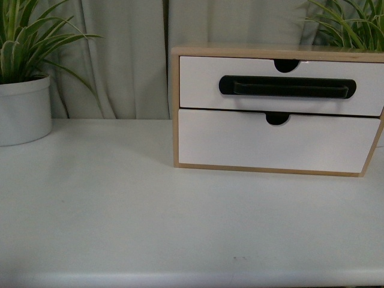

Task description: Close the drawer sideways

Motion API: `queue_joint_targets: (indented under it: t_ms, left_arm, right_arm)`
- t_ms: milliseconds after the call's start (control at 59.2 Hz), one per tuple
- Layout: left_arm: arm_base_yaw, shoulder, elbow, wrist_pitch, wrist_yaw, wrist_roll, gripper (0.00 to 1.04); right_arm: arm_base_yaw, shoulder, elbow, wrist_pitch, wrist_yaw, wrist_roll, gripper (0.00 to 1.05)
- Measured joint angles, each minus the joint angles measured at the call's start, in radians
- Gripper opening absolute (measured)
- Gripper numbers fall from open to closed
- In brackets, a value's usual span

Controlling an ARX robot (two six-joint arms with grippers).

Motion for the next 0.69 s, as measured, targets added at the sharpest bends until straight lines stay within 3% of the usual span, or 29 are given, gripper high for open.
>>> queue_joint_targets:
  t_ms: [152,220,321,405,456,642,692]
  left_arm:
    - [-0.001,-0.002,0.0,0.0,-0.004,-0.026,0.98]
    - [-0.056,-0.019,-0.03,0.067,-0.107,-0.116,0.87]
    - [-0.095,-0.055,-0.055,0.076,-0.127,-0.217,0.68]
    - [-0.096,-0.083,-0.07,0.065,-0.137,-0.253,0.5]
    - [-0.096,-0.102,-0.079,0.053,-0.136,-0.261,0.37]
    - [-0.097,-0.149,-0.095,0.024,-0.136,-0.269,0.05]
    - [-0.097,-0.164,-0.105,0.026,-0.135,-0.275,0.04]
  right_arm:
    - [0.0,0.001,0.0,0.0,0.0,0.012,0.95]
    - [-0.023,-0.011,-0.005,-0.001,-0.084,0.038,0.9]
    - [-0.097,-0.057,-0.066,0.008,-0.269,0.084,0.69]
    - [-0.13,-0.087,-0.109,0.017,-0.307,0.095,0.53]
    - [-0.219,-0.113,-0.142,0.018,-0.42,0.099,0.39]
    - [-0.273,-0.245,-0.188,-0.057,-0.444,0.103,0.07]
    - [-0.272,-0.253,-0.194,-0.056,-0.444,0.101,0.01]
